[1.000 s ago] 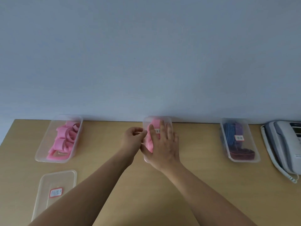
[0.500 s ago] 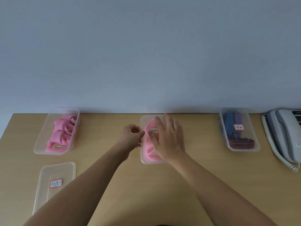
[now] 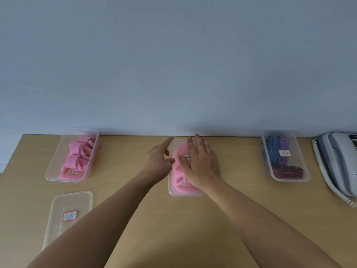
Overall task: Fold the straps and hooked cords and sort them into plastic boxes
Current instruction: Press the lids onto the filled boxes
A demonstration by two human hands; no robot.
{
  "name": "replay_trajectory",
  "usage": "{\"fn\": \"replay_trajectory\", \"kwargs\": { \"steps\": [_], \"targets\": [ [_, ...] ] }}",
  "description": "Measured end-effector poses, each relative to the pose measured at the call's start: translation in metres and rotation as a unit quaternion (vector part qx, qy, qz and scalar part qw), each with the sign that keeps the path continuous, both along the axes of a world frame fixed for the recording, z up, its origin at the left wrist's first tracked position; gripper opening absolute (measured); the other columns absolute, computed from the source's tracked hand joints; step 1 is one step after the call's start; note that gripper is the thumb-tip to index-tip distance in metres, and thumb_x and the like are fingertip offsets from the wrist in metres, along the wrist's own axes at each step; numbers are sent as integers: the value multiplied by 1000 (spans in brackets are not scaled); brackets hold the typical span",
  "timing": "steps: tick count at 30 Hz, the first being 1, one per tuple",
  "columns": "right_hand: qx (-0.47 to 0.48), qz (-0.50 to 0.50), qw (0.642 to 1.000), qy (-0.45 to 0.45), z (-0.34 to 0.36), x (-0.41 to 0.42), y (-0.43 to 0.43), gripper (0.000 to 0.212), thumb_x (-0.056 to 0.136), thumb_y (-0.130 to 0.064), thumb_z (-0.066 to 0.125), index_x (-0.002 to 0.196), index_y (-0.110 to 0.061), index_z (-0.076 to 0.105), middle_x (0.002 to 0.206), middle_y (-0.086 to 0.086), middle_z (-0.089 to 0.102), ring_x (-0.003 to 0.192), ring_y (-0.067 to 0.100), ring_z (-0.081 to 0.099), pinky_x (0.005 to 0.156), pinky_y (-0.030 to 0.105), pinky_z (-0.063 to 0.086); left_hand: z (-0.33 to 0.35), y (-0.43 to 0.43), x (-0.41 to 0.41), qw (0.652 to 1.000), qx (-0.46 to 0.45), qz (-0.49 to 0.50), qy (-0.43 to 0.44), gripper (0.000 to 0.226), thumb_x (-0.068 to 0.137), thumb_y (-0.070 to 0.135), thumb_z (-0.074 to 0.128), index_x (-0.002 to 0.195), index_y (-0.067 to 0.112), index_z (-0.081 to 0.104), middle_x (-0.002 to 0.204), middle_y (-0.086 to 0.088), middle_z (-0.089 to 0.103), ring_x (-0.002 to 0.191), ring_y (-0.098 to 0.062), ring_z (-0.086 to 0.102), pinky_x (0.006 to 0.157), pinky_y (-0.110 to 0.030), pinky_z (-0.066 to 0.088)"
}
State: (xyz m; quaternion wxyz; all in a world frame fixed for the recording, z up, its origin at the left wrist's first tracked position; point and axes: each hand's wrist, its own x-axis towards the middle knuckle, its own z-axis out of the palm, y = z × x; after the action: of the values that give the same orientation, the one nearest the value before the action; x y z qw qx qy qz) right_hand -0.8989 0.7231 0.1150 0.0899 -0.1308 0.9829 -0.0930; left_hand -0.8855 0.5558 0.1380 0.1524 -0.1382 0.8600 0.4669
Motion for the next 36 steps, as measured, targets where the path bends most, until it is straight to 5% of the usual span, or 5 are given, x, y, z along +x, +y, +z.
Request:
{"fn": "replay_trajectory", "kwargs": {
  "steps": [7, 15, 22, 29, 36],
  "targets": [
    [-46, -7, 999, -4, -1, 0, 3, 71, 98, -58, 26, 157, -19, 20, 166, 8, 10, 152, 28, 11, 121, 42, 22, 3, -5, -5, 998, 42, 15, -40, 71, 93, 1, 64, 150, 40, 48, 98, -6, 58, 66, -25, 71, 52, -35, 63],
    [-119, -50, 992, 15, 2, 46, 17, 78, 97, -63, 17, 159, -17, 8, 167, 9, 2, 154, 23, 2, 122, 32, 7, -2, 3, 2, 998, 41, 43, -23, 71, 95, 2, 57, 153, 39, 43, 74, -12, 63, 65, -32, 74, 68, -41, 66],
    [-106, -45, 993, -10, -15, 80, 25, 81, 97, -65, 15, 158, -15, -2, 167, 7, -9, 154, 21, 2, 124, 32, 11, -3, 9, 41, 993, 26, 111, 25, 51, 95, 22, 69, 143, 32, 58, 90, 3, 70, 84, -23, 72, 88, -43, 58],
    [-72, -49, 996, -1, -17, 79, 25, 82, 96, -63, 15, 158, -11, 3, 166, 3, -14, 154, 23, 0, 124, 38, 13, -7, 3, 81, 992, 116, 46, -4, 77, 92, 10, 75, 152, 42, 39, 110, 2, 63, 63, -20, 74, 57, -16, 51],
    [-64, -43, 997, -14, -10, 79, 24, 85, 95, -65, 16, 158, -9, 9, 167, 4, -8, 153, 26, 12, 122, 41, 21, -13, -1, 82, 997, 48, -22, 58, 73, 94, 13, 74, 156, 26, 40, 120, -7, 61, 74, -19, 65, 68, -35, 61]
  ]
}}
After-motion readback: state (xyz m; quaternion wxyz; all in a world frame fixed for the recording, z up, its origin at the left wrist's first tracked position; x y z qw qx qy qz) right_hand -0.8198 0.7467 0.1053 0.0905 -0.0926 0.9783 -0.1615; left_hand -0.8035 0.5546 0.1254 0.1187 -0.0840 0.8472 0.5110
